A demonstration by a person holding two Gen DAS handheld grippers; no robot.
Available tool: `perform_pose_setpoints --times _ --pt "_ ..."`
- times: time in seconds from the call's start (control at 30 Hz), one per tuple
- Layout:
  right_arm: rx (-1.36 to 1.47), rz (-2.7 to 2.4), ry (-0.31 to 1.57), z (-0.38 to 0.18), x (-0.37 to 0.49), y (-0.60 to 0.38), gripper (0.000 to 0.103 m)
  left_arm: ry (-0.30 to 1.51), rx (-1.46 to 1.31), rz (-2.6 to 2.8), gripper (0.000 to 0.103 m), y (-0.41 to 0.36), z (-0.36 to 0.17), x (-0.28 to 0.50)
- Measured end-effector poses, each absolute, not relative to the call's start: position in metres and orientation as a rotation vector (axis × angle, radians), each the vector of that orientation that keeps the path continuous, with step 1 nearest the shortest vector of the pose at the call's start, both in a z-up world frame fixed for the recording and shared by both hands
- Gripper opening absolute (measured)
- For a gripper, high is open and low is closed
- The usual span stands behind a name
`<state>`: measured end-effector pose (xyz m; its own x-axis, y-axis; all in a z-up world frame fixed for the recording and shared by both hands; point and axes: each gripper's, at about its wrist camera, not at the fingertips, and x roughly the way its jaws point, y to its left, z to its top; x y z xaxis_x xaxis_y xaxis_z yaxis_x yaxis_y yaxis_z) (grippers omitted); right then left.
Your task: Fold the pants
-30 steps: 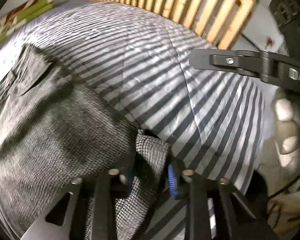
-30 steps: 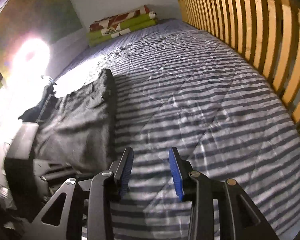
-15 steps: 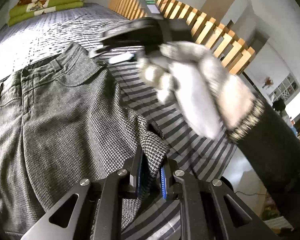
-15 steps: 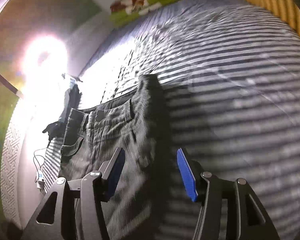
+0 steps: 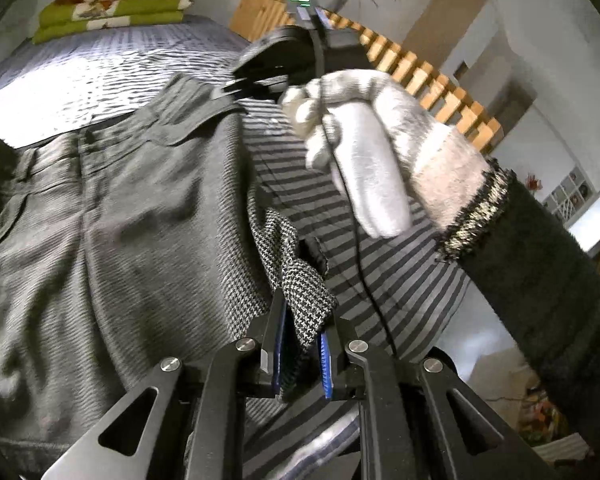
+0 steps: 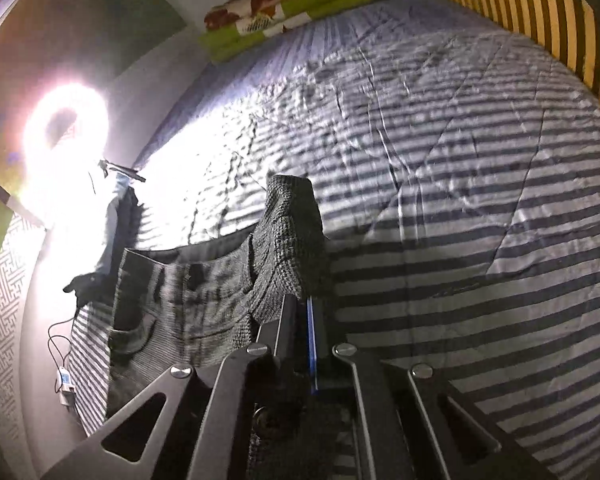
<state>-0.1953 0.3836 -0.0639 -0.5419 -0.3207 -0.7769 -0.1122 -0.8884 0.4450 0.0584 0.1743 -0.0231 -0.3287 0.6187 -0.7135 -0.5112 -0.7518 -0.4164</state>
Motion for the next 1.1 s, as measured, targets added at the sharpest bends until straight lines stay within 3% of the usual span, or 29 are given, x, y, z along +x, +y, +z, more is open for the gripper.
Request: perform_pose_setpoints --times 0.17,0.5,0.83,1.1 --pt "1.378 -2.613 -0.682 -0.032 -0.193 0.356 0.004 -0.221 -1.17 2.176 0.014 0.118 -0.009 0.069" --pt "1.285 -2.602 -0.441 0.017 -0.216 0.215 0.004 -0.488 -1.133 2.359 0.014 -0.028 -0.011 0.098" --pt "1.402 -2.522 -0.206 -0.024 -0.263 0.059 0.003 -0.748 -1.232 2.429 0.014 -0.139 -0.073 0.11" --pt "1.505 -2.506 -0.148 -0.072 -0.292 0.022 0.003 -0.846 -1.285 2.443 0.014 -0.176 -0.109 0.095"
